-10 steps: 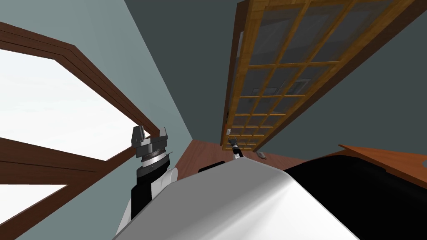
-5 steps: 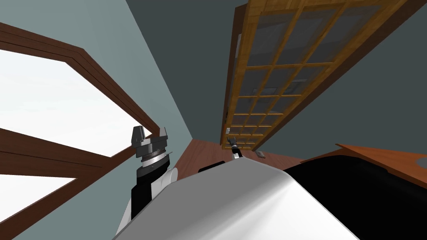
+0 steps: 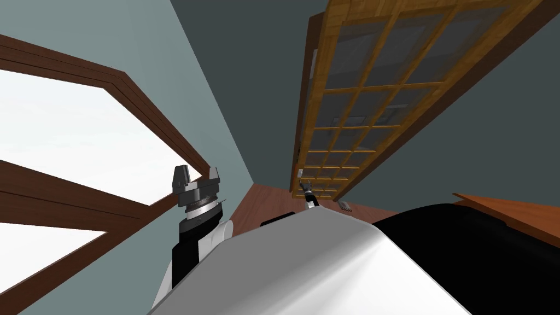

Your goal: Pull the door open

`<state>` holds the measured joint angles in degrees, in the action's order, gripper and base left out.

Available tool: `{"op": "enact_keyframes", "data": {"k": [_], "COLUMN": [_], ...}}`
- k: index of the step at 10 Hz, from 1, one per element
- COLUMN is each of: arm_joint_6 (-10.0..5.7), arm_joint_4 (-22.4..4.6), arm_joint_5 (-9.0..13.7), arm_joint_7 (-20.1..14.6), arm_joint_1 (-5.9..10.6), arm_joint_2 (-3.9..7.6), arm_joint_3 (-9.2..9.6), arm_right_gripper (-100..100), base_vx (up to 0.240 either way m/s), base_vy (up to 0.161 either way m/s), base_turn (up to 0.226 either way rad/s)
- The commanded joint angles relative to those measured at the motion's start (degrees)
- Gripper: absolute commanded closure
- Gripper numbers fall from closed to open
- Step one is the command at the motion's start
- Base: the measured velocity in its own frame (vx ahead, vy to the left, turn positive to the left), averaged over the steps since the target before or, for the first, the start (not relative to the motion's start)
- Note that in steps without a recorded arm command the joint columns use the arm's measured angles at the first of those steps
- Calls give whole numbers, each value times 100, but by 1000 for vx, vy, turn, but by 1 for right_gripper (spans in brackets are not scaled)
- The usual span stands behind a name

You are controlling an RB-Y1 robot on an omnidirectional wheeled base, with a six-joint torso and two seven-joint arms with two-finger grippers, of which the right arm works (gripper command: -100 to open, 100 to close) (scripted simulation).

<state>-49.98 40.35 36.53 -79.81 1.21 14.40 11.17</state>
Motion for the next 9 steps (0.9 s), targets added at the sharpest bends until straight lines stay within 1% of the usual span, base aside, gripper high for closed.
{"op": "enact_keyframes", "data": {"k": [1, 3, 4, 5, 6, 7, 8, 9], "arm_joint_6": [-60, -131, -179, -205, -227, -227, -180, -180], "arm_joint_4": [-81, -150, -198, -223, -246, -246, -161, -161], "arm_joint_5": [29, 77, 110, 127, 143, 143, 148, 148], "arm_joint_7": [-111, -282, -400, -461, -517, -517, -466, -466], "arm_joint_1": [-13, -84, -133, -158, -181, -181, -208, -208], "arm_joint_2": [78, 236, 345, 402, 453, 453, 442, 442], "arm_joint_3": [-26, -70, -100, -116, -130, -130, -139, -139], "arm_right_gripper": [-100, -100, -100, -100, -100, -100, -100, 100], "base_vx": [172, 212, 251, 240, 228, 135, 40, 0], "base_vy": [3, -16, -39, -53, -27, 3, 6, 0], "base_turn": [82, 117, 143, 96, 79, 6, 2, 0]}}
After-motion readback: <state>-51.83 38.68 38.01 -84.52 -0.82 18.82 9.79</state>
